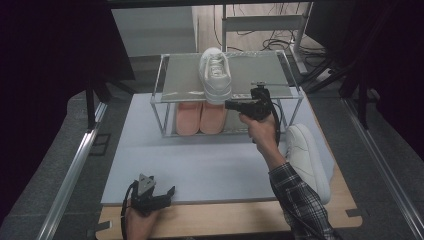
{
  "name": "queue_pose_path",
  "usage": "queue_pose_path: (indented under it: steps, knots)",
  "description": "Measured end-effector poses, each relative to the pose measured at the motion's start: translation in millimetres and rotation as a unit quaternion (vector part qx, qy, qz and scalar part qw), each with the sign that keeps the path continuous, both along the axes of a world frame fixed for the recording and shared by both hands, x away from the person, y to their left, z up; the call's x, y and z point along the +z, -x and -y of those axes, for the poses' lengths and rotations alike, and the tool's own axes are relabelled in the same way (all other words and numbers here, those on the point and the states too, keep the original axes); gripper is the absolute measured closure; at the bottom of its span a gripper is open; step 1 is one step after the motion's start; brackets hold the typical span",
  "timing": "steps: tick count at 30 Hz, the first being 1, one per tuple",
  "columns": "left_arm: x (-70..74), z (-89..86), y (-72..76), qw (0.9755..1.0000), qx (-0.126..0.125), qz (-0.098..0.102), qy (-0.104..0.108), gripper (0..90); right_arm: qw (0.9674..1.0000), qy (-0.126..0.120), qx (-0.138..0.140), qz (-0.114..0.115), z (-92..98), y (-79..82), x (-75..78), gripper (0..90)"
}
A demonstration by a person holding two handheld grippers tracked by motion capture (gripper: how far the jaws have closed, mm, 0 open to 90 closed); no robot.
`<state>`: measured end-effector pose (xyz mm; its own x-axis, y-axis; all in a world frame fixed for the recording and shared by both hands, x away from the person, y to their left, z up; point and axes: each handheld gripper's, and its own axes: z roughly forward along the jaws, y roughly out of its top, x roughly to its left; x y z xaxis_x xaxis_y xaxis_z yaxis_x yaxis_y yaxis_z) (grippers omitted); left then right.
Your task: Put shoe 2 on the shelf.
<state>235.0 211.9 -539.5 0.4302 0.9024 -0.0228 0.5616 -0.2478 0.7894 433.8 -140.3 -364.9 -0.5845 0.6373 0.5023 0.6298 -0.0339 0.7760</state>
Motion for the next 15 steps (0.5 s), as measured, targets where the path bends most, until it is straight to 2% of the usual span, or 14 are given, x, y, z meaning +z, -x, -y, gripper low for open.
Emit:
queue_pose_path:
  steps: [15]
  knots:
    - [0.1,0.0,0.1,1.0000,0.000,-0.001,0.000,11.2,0.9999,0.003,-0.009,-0.003,-20.6,-12.4,-0.9,89.4]
